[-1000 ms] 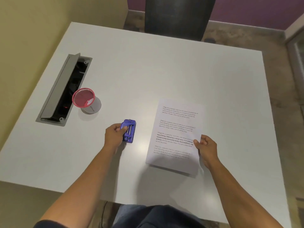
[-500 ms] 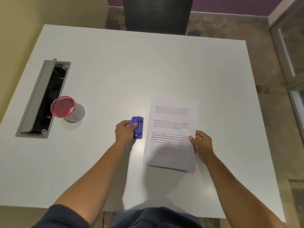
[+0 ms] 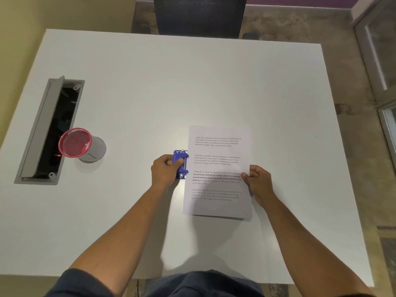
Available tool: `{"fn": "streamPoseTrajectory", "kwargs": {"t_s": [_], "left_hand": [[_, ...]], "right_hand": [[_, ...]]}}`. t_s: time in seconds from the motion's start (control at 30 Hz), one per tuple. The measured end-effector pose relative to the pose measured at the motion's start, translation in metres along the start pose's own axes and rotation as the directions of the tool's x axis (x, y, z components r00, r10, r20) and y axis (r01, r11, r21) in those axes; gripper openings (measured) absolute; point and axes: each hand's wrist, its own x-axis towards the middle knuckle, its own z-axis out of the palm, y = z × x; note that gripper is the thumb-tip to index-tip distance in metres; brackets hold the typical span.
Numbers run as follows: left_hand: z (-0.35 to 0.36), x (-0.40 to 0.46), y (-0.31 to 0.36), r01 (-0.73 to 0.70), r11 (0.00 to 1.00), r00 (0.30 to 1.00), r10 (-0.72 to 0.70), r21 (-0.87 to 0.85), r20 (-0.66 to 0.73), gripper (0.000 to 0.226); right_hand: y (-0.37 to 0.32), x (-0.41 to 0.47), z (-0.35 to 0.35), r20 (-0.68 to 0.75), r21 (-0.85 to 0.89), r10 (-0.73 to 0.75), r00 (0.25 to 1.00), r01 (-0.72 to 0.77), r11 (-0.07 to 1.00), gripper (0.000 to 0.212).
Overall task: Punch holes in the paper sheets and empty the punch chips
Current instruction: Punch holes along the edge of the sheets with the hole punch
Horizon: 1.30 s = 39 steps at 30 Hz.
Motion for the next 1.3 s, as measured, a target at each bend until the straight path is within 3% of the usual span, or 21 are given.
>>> {"fn": "streamPoseTrajectory", "kwargs": {"t_s": [0.2, 0.53, 0.67, 0.8, 1.3], "left_hand": [[0.0, 0.002, -0.001, -0.012, 1.0, 1.0, 0.012, 0.027, -0.024, 0.017], [-0.003, 0.005, -0.002, -0.009, 1.0, 1.0, 0.009, 0.004, -0.011, 0.012], [-0.003, 0.005, -0.001, 0.0, 1.0, 1.0, 0.0, -0.006, 0.008, 0.012], [-0.002, 0.004, 0.0, -0.012, 1.0, 1.0, 0.012, -0.026, 0.01, 0.011], [-0.005, 0.005, 0.001, -0.021, 0.999, 0.999, 0.022, -0.029, 0.033, 0.01]], "right_hand": [[-0.002, 0.002, 0.003, -0.015, -0.018, -0.005, 1.0, 0.004, 1.0, 0.008], [-0.005, 0.0, 0.01, -0.013, -0.067, -0.003, 1.0, 0.002, 0.998, 0.015], [-0.005, -0.001, 0.013, -0.01, -0.069, -0.011, 1.0, 0.01, 0.998, 0.008], [-0.009, -0.003, 0.017, -0.001, -0.066, -0.017, 1.0, 0.017, 0.998, 0.02], [-0.012, -0.009, 0.02, -0.03, 0.064, 0.027, 0.999, -0.025, 0.998, 0.021]]}}
